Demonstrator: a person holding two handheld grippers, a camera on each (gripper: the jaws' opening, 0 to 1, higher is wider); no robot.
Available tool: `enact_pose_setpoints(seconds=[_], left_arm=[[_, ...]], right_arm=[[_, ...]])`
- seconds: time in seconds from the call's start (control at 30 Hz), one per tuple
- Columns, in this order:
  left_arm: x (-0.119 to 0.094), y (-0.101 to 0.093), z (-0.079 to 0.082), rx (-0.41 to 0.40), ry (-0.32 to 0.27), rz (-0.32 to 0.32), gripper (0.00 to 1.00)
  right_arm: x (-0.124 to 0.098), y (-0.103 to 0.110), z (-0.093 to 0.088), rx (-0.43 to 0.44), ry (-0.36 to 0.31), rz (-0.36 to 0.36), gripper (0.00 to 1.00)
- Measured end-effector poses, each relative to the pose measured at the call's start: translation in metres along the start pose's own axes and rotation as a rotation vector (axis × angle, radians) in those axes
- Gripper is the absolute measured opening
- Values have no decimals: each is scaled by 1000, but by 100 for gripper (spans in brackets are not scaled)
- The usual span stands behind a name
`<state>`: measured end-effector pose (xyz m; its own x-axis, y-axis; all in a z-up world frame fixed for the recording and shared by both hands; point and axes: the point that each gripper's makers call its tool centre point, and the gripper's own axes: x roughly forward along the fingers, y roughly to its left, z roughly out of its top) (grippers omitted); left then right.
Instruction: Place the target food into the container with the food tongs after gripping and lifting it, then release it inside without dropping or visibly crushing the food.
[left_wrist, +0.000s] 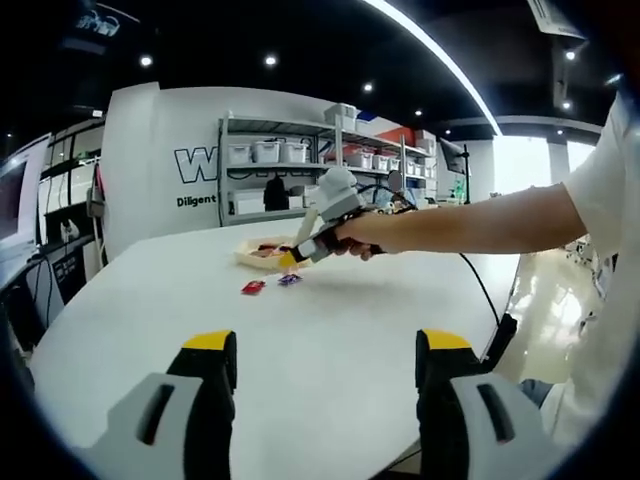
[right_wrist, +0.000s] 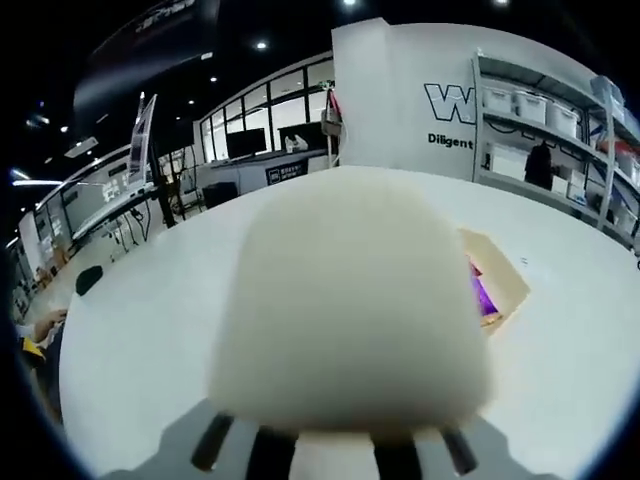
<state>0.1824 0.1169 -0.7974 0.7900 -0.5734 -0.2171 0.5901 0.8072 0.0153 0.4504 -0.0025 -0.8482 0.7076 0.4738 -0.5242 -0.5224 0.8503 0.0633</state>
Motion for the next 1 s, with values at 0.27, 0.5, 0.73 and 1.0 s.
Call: enact_pose_setpoints(seconds=[0.27, 0.5, 0.73, 1.0], left_arm=[[0, -3, 5, 1, -14, -10, 72], [1, -3, 6, 3, -16, -14, 72], [3, -6, 6, 2, -12, -20, 72], [1, -2, 2, 0, 0, -2, 72]], right_arm=[[-18, -2, -12, 13, 12, 3, 19], [-30, 6, -17, -11, 10, 49, 19], [-43, 16, -13, -100, -13, 143, 19], [-51, 29, -14, -200, -41, 301, 19]])
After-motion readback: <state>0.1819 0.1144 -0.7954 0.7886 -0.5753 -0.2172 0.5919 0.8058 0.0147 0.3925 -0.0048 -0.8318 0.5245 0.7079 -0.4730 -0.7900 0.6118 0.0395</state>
